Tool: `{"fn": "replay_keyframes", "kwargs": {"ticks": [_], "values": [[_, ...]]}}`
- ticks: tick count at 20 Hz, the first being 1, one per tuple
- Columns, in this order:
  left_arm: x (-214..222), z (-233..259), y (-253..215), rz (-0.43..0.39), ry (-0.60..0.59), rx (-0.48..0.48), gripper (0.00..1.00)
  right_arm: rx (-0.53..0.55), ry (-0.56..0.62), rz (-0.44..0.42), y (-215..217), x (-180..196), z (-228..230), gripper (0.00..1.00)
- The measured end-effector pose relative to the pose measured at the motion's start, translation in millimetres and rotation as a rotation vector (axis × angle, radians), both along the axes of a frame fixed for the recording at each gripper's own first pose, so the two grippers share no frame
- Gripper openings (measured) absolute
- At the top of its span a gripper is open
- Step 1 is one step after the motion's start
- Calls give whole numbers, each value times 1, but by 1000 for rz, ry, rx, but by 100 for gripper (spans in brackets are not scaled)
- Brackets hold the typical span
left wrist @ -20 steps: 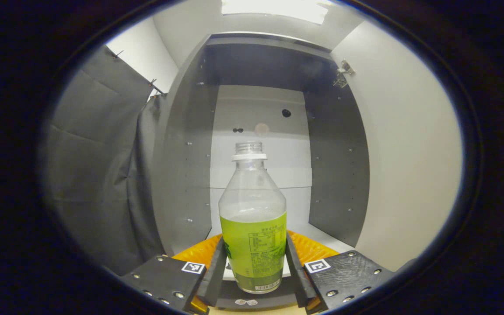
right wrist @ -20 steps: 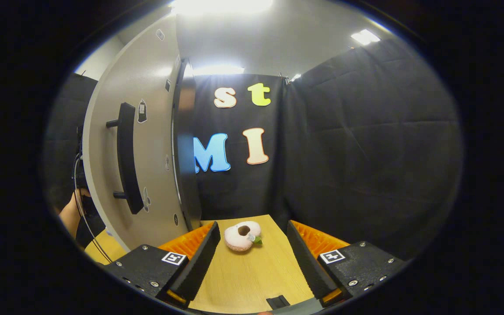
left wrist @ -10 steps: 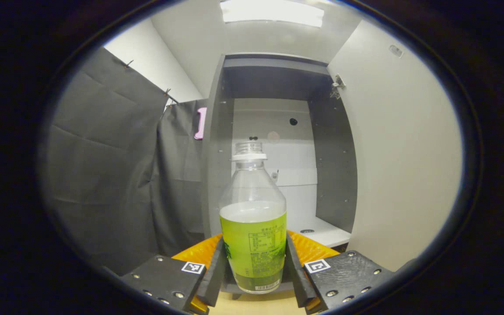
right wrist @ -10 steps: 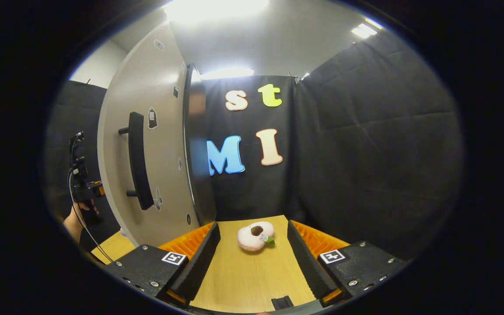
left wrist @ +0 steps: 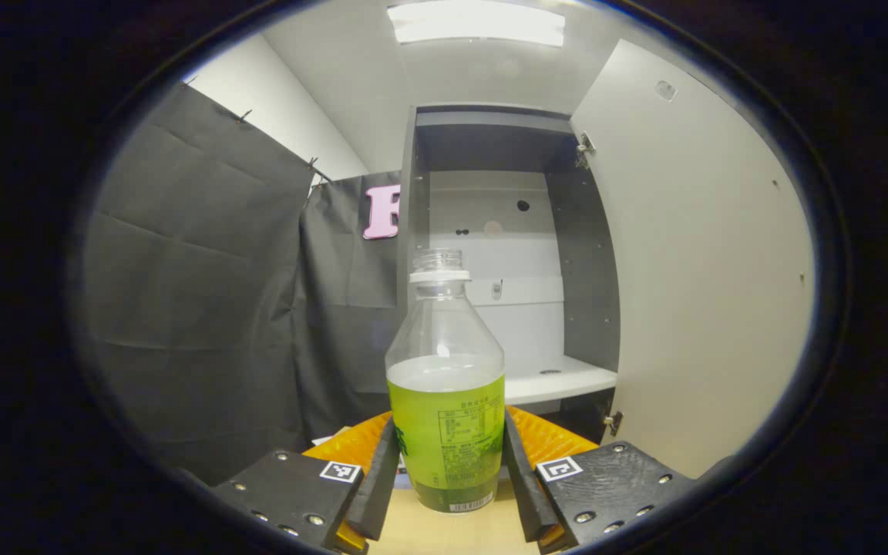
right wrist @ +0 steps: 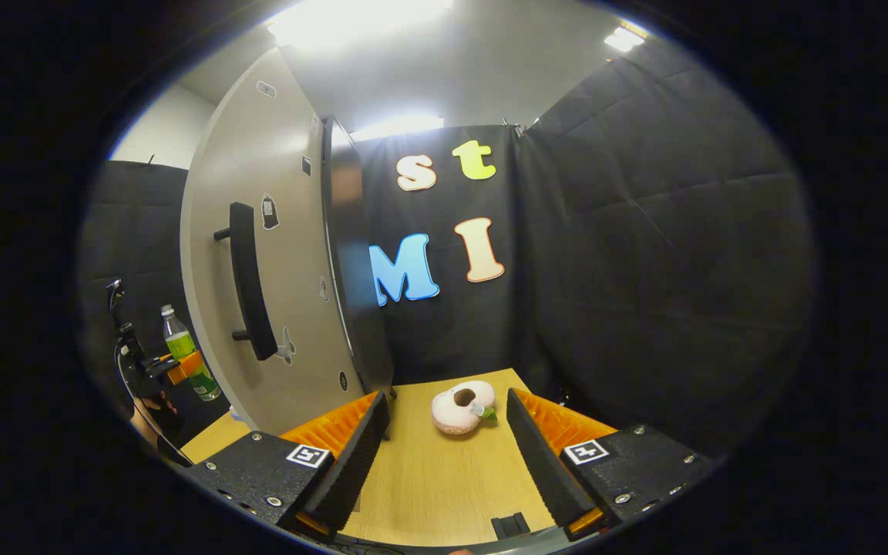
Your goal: Open the cabinet door with the right hand, grasp the bottle in the cabinet with the left hand and place it on the coaster, then close the cabinet door with the right hand.
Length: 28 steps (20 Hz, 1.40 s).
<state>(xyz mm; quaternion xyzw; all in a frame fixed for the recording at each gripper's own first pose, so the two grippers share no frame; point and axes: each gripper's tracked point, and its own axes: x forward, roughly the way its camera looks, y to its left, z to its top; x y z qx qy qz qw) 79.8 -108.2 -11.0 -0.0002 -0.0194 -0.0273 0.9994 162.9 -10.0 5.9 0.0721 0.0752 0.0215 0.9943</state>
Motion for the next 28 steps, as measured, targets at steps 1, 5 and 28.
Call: {"fn": "replay_keyframes", "kwargs": {"ticks": [1,5,28], "values": [[-7,-8,-2,-6,8,4,72,-8,1,1,0,-1,-2,94],[-34,-45,-1,-21,22,17,67,-5,14,18,7,-4,-6,94],[-80,-281,24,119,200,59,68,-128,179,-18,15,10,-71,95]]}}
